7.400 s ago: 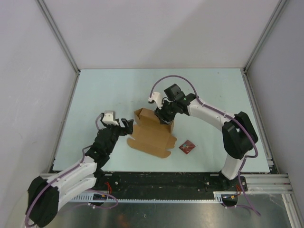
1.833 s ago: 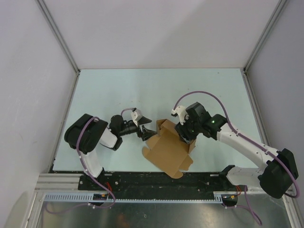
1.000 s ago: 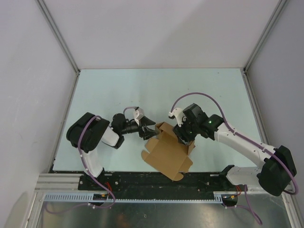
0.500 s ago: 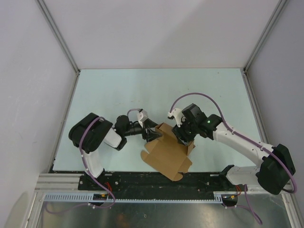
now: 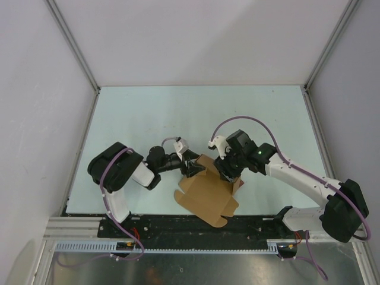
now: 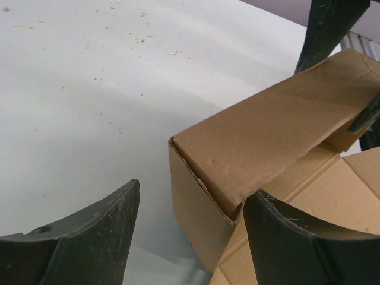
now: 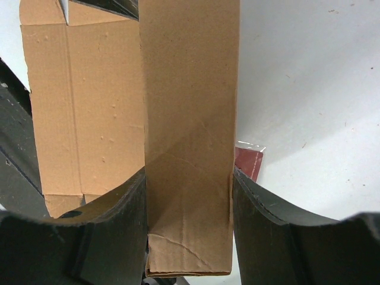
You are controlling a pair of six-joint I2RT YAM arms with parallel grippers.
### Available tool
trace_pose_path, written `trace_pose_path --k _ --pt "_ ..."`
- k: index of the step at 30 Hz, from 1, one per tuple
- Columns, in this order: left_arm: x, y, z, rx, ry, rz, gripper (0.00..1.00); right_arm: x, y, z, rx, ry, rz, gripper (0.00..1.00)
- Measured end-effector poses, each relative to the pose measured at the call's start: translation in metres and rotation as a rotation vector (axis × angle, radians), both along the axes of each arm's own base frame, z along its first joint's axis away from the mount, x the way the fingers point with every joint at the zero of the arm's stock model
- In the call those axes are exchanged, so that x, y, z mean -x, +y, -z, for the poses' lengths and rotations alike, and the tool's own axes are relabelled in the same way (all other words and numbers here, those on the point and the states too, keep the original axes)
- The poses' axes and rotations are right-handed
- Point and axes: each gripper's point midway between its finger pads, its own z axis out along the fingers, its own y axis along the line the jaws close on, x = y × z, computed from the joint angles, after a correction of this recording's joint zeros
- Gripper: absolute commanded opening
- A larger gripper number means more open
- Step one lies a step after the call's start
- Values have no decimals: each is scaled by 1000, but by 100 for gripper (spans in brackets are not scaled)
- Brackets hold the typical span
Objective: Fold the paper box
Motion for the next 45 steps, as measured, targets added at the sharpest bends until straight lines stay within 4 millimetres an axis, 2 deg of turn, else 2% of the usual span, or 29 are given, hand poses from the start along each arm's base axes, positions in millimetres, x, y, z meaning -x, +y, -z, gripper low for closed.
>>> trace_pose_path --k 9,12,16,21,29,37,39,40,41,45 --pt "2 -5 9 -40 -26 -71 65 2 7 4 -5 12 -19 51" --pt "1 -2 15 -62 -34 -107 60 2 8 4 -7 9 -21 51" --pt "1 1 21 -86 -40 -149 47 2 10 3 -12 6 -23 51" --pt "-1 2 22 -97 -52 -181 36 3 14 4 -18 7 -26 51" --pt "-1 1 21 -106 -65 -216 26 3 17 6 -18 11 -17 51" --pt "-1 2 20 -127 -93 -273 10 3 18 6 -9 3 -19 51" --pt "-1 2 20 -135 -102 -288 10 4 18 6 -8 3 -20 51" --pt "-1 3 20 -139 -107 -296 15 4 18 7 -6 2 -21 51" --pt "-1 3 20 -145 -112 -303 28 4 18 7 -4 3 -23 51" --pt "0 5 17 -161 -137 -328 29 6 19 8 -3 5 -27 51"
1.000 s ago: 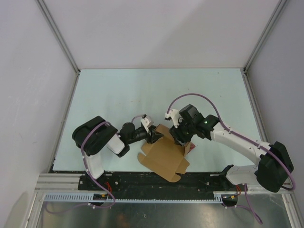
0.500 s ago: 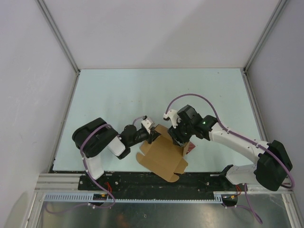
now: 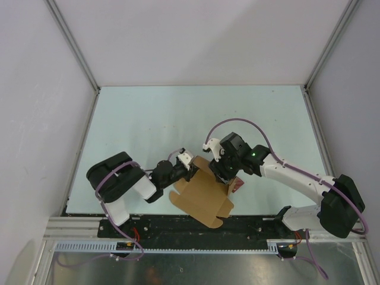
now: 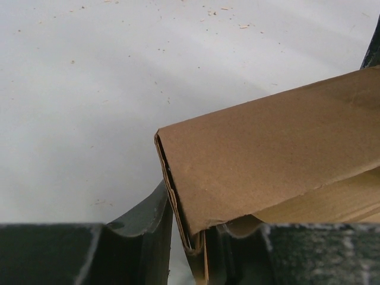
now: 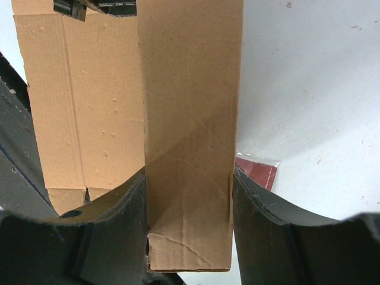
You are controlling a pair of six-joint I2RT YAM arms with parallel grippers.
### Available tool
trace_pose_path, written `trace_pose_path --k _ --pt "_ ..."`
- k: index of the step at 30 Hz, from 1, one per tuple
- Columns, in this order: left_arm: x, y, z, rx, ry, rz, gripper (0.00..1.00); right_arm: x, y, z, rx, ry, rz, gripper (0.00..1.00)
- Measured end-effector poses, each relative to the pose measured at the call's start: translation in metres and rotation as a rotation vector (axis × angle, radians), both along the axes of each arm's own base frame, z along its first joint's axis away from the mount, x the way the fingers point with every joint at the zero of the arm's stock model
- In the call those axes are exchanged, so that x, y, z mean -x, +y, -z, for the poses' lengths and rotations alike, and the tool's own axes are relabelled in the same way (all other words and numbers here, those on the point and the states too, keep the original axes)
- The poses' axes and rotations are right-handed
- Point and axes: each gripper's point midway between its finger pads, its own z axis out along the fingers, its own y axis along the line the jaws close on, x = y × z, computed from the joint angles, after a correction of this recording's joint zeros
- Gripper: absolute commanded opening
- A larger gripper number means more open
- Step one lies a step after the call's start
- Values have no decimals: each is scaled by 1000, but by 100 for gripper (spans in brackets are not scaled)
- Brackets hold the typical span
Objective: Fold the paper box
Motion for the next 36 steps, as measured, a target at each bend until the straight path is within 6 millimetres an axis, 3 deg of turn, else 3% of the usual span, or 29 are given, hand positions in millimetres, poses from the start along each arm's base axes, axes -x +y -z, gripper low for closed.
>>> trace_pose_path --k 10,17,30,36 --pt "3 3 -9 -4 -39 -13 50 -1 1 2 1 3 3 51" --pt "4 4 -17 9 -64 -15 43 -2 2 2 -1 1 4 51" --pt "4 12 -11 -20 -76 -35 26 -1 2 3 1 7 6 51" --pt "6 12 -10 -27 -80 -36 35 -1 2 4 1 10 8 50"
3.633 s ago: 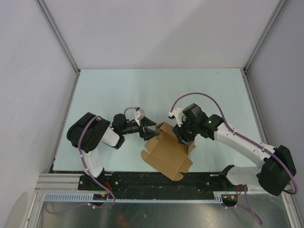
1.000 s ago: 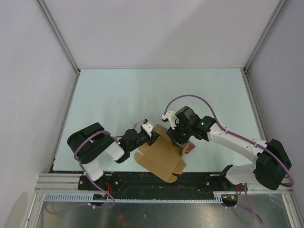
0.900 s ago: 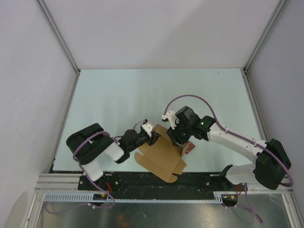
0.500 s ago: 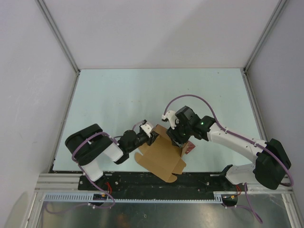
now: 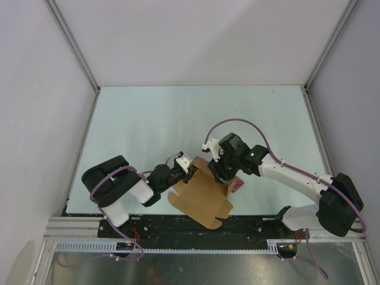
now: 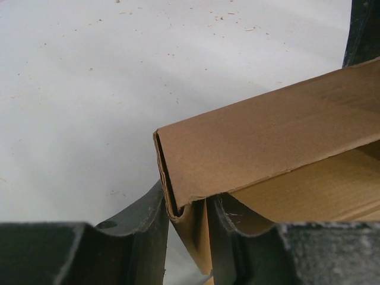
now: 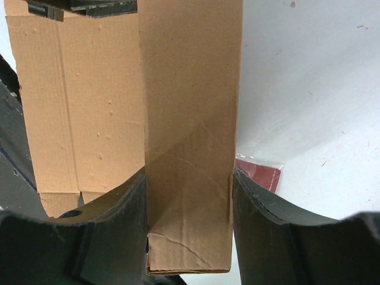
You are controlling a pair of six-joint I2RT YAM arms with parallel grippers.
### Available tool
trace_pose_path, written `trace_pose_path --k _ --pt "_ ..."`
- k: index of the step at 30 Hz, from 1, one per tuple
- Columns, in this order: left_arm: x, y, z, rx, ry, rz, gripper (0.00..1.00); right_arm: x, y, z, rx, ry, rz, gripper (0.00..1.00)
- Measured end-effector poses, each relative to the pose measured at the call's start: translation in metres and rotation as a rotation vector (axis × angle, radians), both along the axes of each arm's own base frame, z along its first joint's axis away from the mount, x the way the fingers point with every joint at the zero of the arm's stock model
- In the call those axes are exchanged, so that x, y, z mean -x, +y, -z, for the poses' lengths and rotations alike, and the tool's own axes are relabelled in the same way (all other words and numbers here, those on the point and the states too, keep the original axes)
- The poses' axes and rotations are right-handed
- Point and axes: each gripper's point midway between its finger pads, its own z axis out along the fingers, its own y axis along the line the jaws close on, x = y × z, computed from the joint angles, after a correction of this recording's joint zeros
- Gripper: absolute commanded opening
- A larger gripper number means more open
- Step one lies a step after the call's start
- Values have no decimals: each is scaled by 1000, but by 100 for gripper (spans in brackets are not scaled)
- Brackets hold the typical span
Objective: Fold the paper box
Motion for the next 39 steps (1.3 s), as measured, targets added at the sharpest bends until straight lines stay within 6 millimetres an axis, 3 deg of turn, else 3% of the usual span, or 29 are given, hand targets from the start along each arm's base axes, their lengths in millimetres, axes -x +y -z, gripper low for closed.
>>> trace_pose_path --k 5,18,27,33,35,39 --pt "4 -1 2 -8 0 1 34 0 0 0 -2 4 7 50" --pt "0 3 2 -32 -27 -50 8 2 -1 1 2 12 12 50" --pt "-2 5 -1 -26 -37 -72 1 2 0 1 1 14 13 50" --pt "-3 4 -3 -25 -42 -83 14 3 0 1 1 14 12 51" --pt "-3 4 -3 -25 -43 -83 23 3 0 1 1 14 10 52" --pt "0 2 -3 -30 -46 -70 24 3 2 1 0 10 7 60"
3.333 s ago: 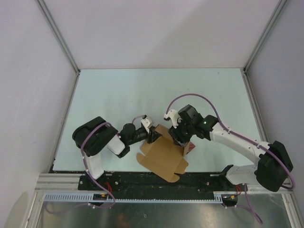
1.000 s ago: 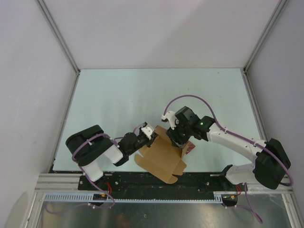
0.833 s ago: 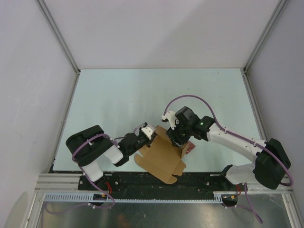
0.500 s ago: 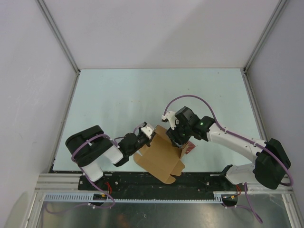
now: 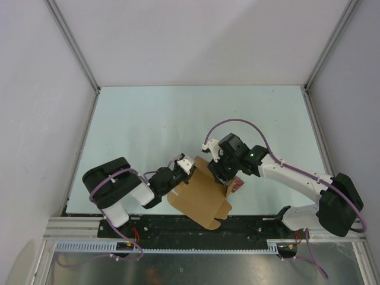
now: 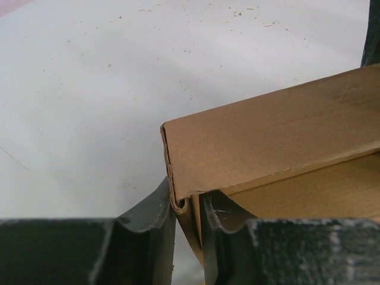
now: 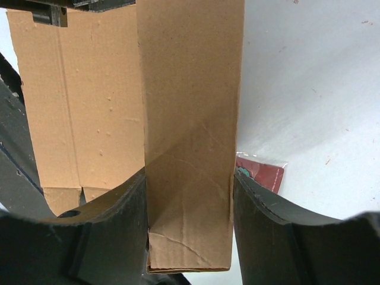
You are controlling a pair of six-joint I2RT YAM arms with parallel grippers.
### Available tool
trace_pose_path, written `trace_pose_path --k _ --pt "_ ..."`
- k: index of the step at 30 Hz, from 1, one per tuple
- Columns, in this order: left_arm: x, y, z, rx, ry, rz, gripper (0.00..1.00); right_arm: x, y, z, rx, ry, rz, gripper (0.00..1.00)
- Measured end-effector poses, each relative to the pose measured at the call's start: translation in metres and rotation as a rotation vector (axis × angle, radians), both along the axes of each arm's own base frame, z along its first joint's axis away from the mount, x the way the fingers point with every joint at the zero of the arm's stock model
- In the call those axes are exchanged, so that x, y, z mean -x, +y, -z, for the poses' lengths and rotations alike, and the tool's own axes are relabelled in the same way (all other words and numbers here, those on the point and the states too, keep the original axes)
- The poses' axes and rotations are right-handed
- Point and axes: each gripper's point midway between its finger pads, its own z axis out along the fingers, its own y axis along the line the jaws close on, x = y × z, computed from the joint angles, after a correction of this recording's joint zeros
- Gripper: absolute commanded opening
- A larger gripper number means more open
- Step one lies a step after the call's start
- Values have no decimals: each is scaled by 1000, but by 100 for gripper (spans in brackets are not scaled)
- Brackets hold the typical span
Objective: Fold the paper box
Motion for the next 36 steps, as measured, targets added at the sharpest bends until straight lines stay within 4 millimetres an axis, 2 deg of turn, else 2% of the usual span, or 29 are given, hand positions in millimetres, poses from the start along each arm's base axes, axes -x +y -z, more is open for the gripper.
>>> trace_pose_path --k 6,12,15,16,19,25,28,30,31,34,36 --pt "7 -6 1 -1 4 30 20 -2 7 -3 -24 -16 -2 72" --pt "9 -7 5 -10 11 34 21 -1 14 -6 -43 -26 -12 76" --pt "9 -6 6 -10 12 35 30 -1 16 -6 -48 -30 -13 78" --pt "10 -6 7 -11 15 35 38 -2 16 -7 -51 -32 -13 78" --pt "13 -3 11 -17 27 39 44 -4 19 -9 -63 -44 -12 79" --pt "23 4 19 -24 59 50 48 -12 25 -24 -116 -95 14 79" --pt "27 6 16 -11 64 58 48 -20 25 -37 -146 -142 49 70" --pt "31 9 14 0 68 62 47 -26 27 -45 -170 -173 79 53" --pt "34 10 12 9 71 67 44 -29 27 -48 -180 -186 90 33" --pt "43 15 4 45 78 78 38 -35 32 -54 -213 -200 123 17" --pt "48 19 -2 75 82 84 34 -38 38 -57 -241 -199 136 12"
